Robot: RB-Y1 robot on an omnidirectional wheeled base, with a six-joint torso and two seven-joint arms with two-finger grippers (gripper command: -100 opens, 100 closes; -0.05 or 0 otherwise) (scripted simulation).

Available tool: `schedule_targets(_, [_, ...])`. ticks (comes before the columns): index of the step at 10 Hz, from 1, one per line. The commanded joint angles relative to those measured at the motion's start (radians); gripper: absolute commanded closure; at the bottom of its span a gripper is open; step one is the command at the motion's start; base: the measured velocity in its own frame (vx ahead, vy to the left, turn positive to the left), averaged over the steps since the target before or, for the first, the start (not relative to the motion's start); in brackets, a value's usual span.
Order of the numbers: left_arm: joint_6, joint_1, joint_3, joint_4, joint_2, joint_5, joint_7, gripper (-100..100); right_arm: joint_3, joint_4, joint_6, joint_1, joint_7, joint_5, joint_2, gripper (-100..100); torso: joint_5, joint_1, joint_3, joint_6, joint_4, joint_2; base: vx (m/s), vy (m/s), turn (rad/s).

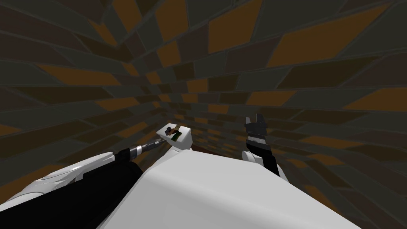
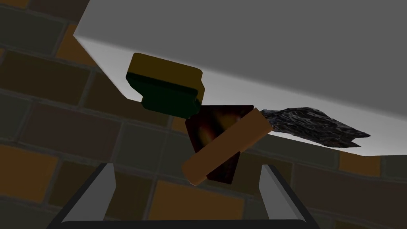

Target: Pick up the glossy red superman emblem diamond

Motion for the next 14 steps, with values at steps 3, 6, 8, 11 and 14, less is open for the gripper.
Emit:
schedule_targets(3, [-0.029,0.055,0.030,0.070,0.110,-0.048,0.005,-100,0.000,0.000,0.000,0.000,0.000,0.000,0.000,0,0.000,0.000,0.000,0.000,0.000,0.000,0.006,-0.016,-0.128])
schedule_targets(6, [-0.043,0.075,0.040,0.102,0.175,-0.071,0.005,-100,0.000,0.000,0.000,0.000,0.000,0.000,0.000,0,0.000,0.000,0.000,0.000,0.000,0.000,0.004,-0.014,-0.086])
schedule_targets(8, [-0.068,0.112,0.057,0.164,0.250,-0.115,0.004,-100,0.000,0.000,0.000,0.000,0.000,0.000,0.000,0,0.000,0.000,0.000,0.000,0.000,0.000,0.001,-0.022,-0.162])
schedule_targets(11, [-0.080,0.129,0.064,0.193,0.313,-0.136,0.003,-100,0.000,0.000,0.000,0.000,0.000,0.000,0.000,0,0.000,0.000,0.000,0.000,0.000,0.001,-0.003,-0.012,-0.075])
schedule_targets(14, [-0.101,0.157,0.077,0.246,0.392,-0.176,0.001,-100,0.000,0.000,0.000,0.000,0.000,0.000,0.000,0,0.000,-0.001,0.001,0.000,0.000,0.001,-0.008,-0.016,-0.107])
